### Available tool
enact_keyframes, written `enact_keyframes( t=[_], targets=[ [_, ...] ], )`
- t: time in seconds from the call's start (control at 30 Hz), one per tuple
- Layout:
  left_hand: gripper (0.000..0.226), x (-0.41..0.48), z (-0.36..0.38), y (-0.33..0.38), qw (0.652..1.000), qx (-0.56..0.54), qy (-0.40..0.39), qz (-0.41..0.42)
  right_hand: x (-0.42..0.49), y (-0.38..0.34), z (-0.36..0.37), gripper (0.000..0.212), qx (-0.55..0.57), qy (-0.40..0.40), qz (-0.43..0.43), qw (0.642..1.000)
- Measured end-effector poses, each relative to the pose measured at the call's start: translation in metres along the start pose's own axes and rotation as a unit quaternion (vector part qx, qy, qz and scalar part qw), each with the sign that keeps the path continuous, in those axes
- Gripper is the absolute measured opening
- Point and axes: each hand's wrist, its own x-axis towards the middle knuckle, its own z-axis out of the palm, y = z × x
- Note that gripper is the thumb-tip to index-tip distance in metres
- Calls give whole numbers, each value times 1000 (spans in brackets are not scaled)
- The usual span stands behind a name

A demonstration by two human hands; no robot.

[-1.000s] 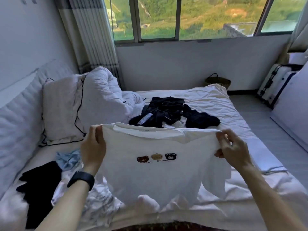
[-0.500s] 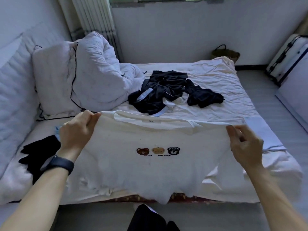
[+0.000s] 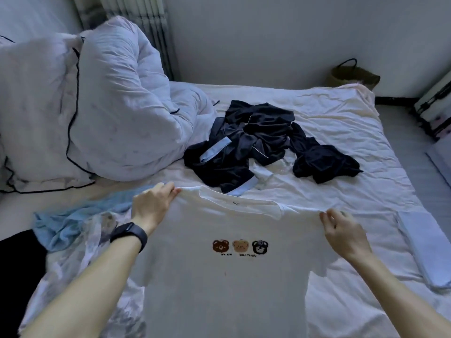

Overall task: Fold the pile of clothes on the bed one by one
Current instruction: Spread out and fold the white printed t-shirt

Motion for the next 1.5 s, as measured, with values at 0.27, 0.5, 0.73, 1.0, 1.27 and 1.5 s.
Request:
enact_keyframes(
  t=[0.27,0.5,0.73,1.0,1.27,1.5],
  targets=[
    [21,113,167,15,996,-19,-42,-79,155,-17,136,37,16,-21,71,997],
    [52,-76,260,59,978,-77,-171,-96,48,43,236,62,50,-99,184,977],
    [76,-307,210,64,850,-102,-259,-447,-137,122,238,55,41,-233,363,901],
    [66,-345,179,18,708,-253,-326,-573,-203,182,241,15,147,-368,345,851],
    [30,-382,134,25,660,-462,-209,-554,-263,218,219,34,261,-155,330,894],
    [38,-409,105,20,491,-589,0,-641,-284,226,191,24,287,31,318,903]
  ],
)
